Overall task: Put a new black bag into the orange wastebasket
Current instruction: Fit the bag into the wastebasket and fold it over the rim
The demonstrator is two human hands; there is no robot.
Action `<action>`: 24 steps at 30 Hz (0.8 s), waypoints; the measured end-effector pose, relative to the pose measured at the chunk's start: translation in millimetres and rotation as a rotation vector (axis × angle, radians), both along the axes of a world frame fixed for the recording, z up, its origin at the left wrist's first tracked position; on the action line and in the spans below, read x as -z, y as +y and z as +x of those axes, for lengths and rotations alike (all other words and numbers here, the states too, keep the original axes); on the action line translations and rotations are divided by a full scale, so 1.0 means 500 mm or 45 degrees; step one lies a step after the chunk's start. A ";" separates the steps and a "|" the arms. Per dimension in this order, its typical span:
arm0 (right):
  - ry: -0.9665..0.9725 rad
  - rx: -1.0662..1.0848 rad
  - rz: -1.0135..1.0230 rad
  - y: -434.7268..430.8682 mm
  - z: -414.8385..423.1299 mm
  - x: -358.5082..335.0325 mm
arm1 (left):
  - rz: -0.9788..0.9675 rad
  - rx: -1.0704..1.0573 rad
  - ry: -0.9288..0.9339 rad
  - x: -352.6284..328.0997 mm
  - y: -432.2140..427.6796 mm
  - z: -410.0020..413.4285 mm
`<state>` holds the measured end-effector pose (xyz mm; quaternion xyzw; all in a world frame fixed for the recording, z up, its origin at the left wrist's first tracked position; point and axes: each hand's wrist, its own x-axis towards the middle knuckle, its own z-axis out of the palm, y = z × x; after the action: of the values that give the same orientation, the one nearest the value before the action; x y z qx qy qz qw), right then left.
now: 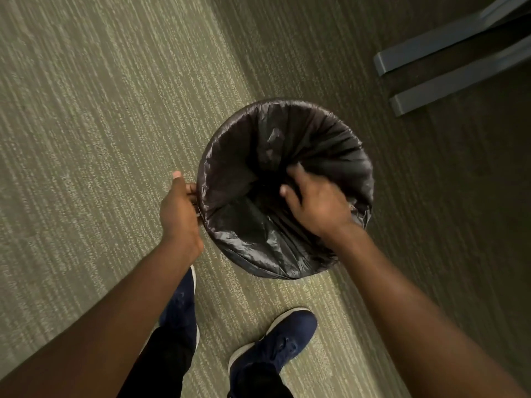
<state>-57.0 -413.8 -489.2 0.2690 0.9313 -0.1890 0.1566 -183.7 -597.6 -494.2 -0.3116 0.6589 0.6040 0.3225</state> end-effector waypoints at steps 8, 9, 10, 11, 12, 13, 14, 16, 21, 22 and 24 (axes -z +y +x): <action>0.403 0.625 0.315 0.044 0.088 -0.099 | -0.096 0.061 0.025 -0.022 -0.002 0.041; 0.291 0.811 0.160 0.053 0.098 -0.087 | -0.113 0.093 0.013 -0.023 -0.010 0.055; 0.176 1.012 -0.081 0.061 0.104 -0.075 | -0.126 0.135 0.000 -0.030 -0.019 0.073; 0.108 1.240 -0.370 0.068 0.108 -0.060 | -0.127 0.183 -0.013 -0.044 -0.025 0.091; 0.091 1.440 -0.656 0.076 0.113 -0.045 | -0.105 0.220 -0.046 -0.060 -0.029 0.110; 0.094 1.569 -0.835 0.084 0.119 -0.034 | -0.063 0.257 -0.098 -0.072 -0.033 0.129; 0.068 1.609 -0.902 0.090 0.126 -0.027 | -0.022 0.290 -0.144 -0.081 -0.037 0.147; 0.014 1.581 -0.910 0.097 0.132 -0.030 | 0.010 0.364 -0.157 -0.100 -0.042 0.173; 0.022 1.697 -0.924 0.094 0.140 -0.111 | 0.037 0.519 -0.110 -0.180 -0.021 0.206; 0.039 1.759 -0.947 0.088 0.147 -0.130 | 0.064 0.531 -0.096 -0.202 -0.008 0.209; 0.092 1.915 -1.022 0.071 0.167 -0.163 | 0.114 0.523 -0.068 -0.241 0.019 0.209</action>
<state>26.5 -378.3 -407.6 0.7339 0.3717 -0.5669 0.0430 -79.0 -588.1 -373.8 -0.1718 0.6723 0.5458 0.4698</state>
